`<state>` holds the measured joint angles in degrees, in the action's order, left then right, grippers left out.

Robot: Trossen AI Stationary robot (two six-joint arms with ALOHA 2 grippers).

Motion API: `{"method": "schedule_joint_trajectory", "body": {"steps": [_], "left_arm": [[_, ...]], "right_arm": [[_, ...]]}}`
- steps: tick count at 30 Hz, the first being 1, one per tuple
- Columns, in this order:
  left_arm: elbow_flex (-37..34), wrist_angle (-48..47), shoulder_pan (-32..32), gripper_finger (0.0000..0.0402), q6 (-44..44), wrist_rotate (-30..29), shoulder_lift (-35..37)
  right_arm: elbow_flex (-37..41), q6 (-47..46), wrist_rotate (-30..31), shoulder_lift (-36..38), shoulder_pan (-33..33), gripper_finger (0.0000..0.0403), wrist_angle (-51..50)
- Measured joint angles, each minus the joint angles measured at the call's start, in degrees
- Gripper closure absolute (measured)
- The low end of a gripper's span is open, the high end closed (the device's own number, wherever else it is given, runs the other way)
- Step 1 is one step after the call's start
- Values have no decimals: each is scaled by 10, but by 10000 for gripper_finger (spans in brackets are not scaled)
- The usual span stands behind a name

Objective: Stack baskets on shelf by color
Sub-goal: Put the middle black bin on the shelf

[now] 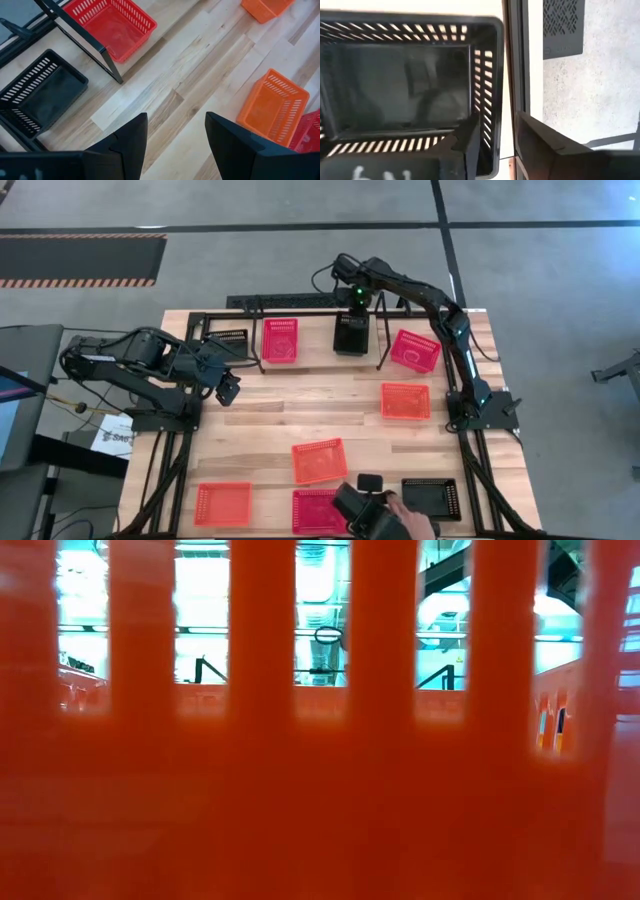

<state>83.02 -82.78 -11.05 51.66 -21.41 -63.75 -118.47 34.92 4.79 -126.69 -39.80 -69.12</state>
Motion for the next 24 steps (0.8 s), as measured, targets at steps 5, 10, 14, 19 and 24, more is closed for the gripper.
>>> {"method": "schedule_joint_trajectory", "body": {"steps": [5,10,14,19,24], "left_arm": [[0,0,0,215,0,0,0],[0,0,0,215,0,0,0],[0,0,0,215,0,0,0],[0,0,0,215,0,0,0],[0,0,0,215,-8,0,0]], "right_arm": [[-31,-4,0,0,7,243,-14],[-67,-27,-1,0,23,261,-25],[-73,-64,-1,2,41,332,-63],[-62,-101,-2,-1,59,390,-125],[-44,-139,-6,-1,71,398,-152]]}}
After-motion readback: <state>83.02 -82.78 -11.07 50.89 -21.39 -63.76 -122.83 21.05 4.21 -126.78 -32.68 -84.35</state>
